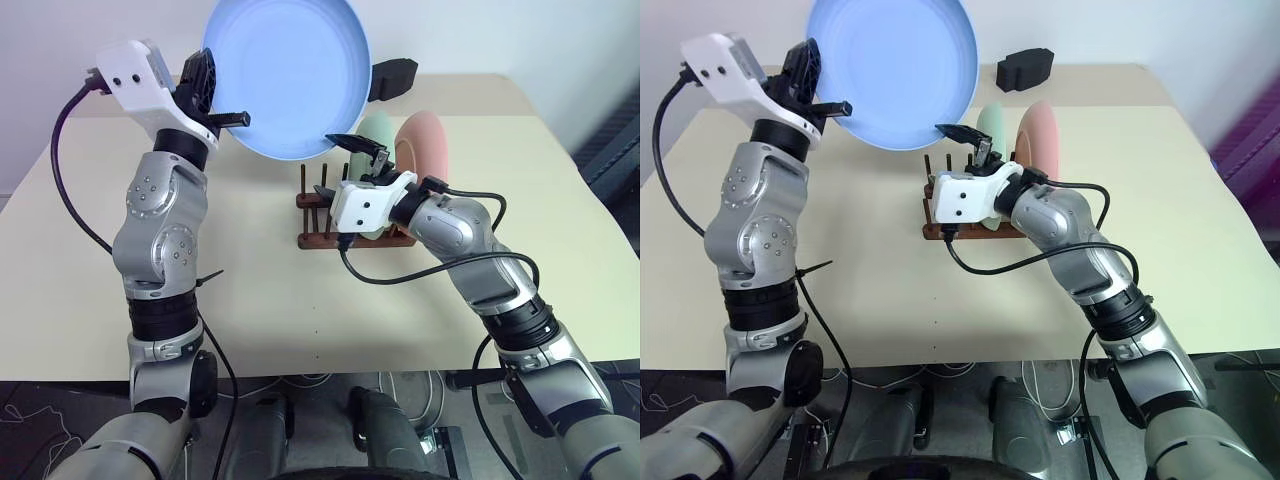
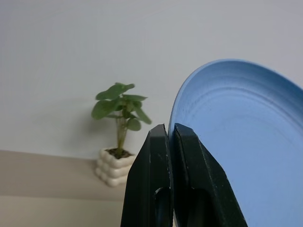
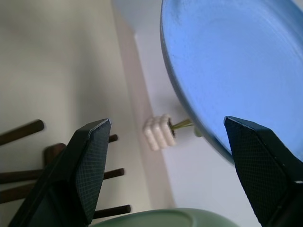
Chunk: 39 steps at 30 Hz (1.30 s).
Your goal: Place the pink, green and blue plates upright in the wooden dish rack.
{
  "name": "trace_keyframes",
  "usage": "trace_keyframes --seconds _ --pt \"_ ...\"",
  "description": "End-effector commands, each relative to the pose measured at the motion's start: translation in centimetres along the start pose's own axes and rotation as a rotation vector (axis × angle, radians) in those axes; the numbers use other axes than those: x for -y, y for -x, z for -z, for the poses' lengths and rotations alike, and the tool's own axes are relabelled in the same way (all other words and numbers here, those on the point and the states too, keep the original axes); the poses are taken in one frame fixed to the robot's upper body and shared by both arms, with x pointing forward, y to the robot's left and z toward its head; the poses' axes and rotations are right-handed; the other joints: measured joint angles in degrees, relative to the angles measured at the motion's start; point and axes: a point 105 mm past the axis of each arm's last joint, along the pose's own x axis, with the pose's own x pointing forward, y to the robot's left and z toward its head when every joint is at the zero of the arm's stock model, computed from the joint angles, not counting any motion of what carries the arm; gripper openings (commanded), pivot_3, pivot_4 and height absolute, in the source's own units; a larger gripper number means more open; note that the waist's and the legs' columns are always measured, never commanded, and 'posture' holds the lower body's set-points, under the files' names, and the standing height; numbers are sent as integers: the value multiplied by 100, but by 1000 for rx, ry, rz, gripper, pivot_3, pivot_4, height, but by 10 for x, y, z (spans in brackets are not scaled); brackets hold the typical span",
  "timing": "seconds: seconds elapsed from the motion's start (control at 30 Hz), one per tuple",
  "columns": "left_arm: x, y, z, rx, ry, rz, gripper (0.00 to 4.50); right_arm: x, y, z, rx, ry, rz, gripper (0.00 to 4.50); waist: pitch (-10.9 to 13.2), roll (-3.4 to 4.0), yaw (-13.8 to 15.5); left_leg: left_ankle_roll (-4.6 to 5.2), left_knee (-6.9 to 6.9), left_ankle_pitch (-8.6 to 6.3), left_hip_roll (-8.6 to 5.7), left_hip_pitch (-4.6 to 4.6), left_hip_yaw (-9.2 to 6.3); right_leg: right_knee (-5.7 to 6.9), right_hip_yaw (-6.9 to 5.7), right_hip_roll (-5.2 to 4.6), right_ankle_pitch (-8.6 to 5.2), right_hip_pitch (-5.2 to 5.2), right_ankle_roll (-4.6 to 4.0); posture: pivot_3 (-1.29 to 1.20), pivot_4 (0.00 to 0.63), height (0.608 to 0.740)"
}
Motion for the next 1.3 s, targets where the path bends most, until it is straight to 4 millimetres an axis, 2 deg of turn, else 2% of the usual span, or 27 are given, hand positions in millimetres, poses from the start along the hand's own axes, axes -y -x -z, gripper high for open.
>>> trace_keyframes --seconds 0.03,0.13,0.23,0.43,0.57,0.6,0.67,0.8,0.9,1.03,1.13,1.3 --pt "12 4 -11 39 12 46 74 19 -3 -11 41 84 67 3906 0 0 -1 0 0 0 0 0 0 0 0 0 0 0 0 0 150 736" --pt "16 5 -11 35 24 66 74 13 -5 -9 40 98 41 3906 0 0 -2 0 0 0 0 0 -2 1 0 2 0 0 0 0 150 736" --pt "18 6 -10 31 29 75 0 11 -5 -10 45 93 35 3047 0 0 -2 0 0 0 0 0 -1 0 1 1 0 0 0 0 150 736" --pt "21 6 -3 4 35 83 0 8 -5 -10 50 116 29 68 0 0 0 0 1 0 0 0 -1 0 0 1 0 2 0 0 150 736" --pt "20 5 -2 1 56 75 0 8 -5 -11 51 122 28 25 2 2 -1 0 1 1 0 1 -3 0 1 2 0 2 0 0 150 736" --pt "19 5 -3 3 73 65 312 8 -5 -11 52 126 29 2 2 2 -1 0 1 1 0 1 -2 0 1 2 0 2 0 0 150 736" --pt "14 4 -4 11 104 41 1028 9 -5 -12 54 135 33 0 2 2 4 0 1 1 0 1 -2 0 1 2 0 3 0 0 150 736" --pt "5 4 -10 44 135 -7 2959 11 -5 -13 61 149 48 0 2 2 -2 -1 2 1 0 1 -3 1 1 2 0 3 0 0 150 736" --pt "-19 2 -22 108 167 -116 4400 15 -5 -19 89 168 69 0 2 1 0 -1 1 1 0 2 -4 1 0 3 0 3 0 0 150 736" --pt "-51 5 -28 140 131 -235 4465 25 -4 -32 156 160 119 0 2 1 -13 -1 0 1 0 3 -2 1 1 3 0 3 0 0 150 736" --pt "-65 7 -27 136 103 -277 4465 33 -3 -41 207 116 155 0 2 1 -5 -1 0 1 1 4 -4 2 0 4 0 3 0 0 150 736" --pt "-103 21 -5 27 -55 -325 4465 60 6 -77 426 -336 245 0 2 2 -12 -1 -1 1 1 5 -7 6 -1 5 0 5 0 0 150 736"
